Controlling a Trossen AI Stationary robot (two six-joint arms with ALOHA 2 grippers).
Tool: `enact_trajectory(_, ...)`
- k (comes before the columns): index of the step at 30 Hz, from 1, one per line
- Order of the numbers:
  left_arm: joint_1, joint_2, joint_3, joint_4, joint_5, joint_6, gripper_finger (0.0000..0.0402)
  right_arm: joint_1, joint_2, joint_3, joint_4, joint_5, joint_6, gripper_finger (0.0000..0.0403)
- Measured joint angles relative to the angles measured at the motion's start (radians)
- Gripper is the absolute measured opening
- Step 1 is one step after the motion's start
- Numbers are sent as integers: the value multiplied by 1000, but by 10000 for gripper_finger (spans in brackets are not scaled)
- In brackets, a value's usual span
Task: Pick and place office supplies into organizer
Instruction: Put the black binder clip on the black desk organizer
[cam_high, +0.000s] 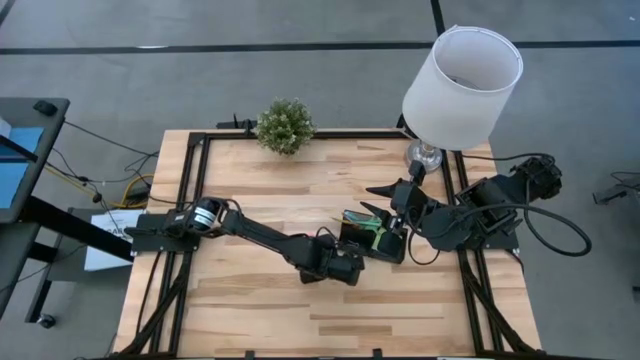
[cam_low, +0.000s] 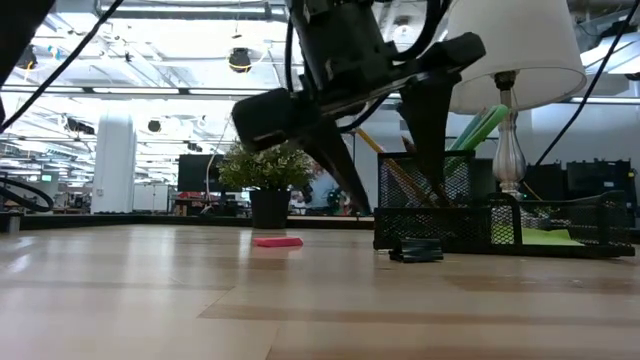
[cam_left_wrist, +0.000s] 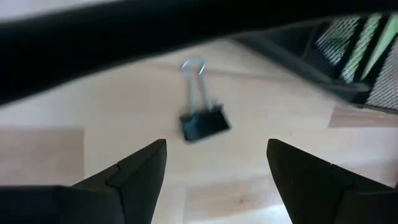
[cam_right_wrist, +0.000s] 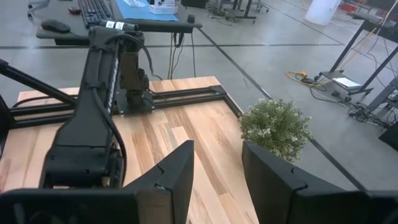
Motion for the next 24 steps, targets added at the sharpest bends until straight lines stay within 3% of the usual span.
enact_trajectory(2, 10, 0, 0, 13, -3, 32, 271, 0, 0, 0, 0, 0, 0, 129)
enact_trajectory(10, 33, 34, 2, 32, 179, 39, 273, 0, 0, 0, 2, 0, 0, 129)
enact_trajectory(14, 33, 50, 3, 60, 250, 21, 300, 0, 0, 0, 15, 0, 0, 129)
enact_trajectory(19, 34, 50, 5, 44, 143, 24, 357, 0, 0, 0, 16, 0, 0, 129)
enact_trajectory(24, 45, 68, 10, 67, 179, 36, 395, 0, 0, 0, 17, 0, 0, 129)
